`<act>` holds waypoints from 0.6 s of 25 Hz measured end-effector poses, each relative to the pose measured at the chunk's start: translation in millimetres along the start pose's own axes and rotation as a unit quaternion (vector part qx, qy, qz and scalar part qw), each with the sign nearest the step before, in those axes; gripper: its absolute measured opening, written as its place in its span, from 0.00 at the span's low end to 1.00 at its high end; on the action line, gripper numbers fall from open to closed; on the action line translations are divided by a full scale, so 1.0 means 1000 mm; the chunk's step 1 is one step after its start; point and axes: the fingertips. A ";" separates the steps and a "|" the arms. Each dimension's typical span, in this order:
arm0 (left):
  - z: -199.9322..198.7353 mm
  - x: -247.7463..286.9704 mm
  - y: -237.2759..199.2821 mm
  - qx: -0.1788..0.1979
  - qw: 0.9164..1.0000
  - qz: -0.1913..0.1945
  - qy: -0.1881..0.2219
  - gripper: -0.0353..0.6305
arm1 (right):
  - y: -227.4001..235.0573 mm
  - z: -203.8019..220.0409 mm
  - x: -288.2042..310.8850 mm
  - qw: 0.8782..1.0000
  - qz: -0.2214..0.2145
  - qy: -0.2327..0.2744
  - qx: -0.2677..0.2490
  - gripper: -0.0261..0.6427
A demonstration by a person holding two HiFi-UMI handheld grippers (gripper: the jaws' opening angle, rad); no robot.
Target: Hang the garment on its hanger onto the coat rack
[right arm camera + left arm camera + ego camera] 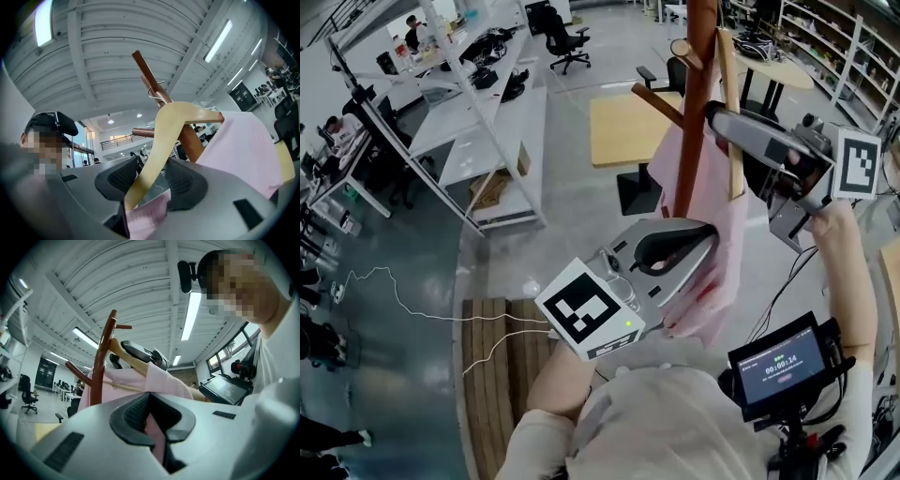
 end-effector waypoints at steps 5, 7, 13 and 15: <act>0.005 -0.030 -0.018 -0.023 0.998 -0.061 -0.004 0.06 | -0.001 0.003 -0.005 0.998 -0.011 -0.007 -0.053 0.32; 0.008 -0.038 -0.021 -0.031 0.997 -0.077 -0.002 0.06 | -0.003 0.003 -0.010 0.998 -0.042 0.015 -0.041 0.32; 0.013 -0.044 -0.019 -0.037 0.993 -0.108 -0.006 0.06 | -0.003 0.004 -0.007 0.995 -0.014 0.073 -0.072 0.33; 0.016 -0.045 -0.017 -0.037 0.992 -0.117 -0.008 0.06 | 0.000 0.004 -0.006 0.992 0.013 0.086 -0.087 0.33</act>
Point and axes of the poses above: the fingertips, and each gripper's own axes: x forward along the fingers, y to its right, z out of its underside, and after that the axes turned 6 degrees about z, right-handed
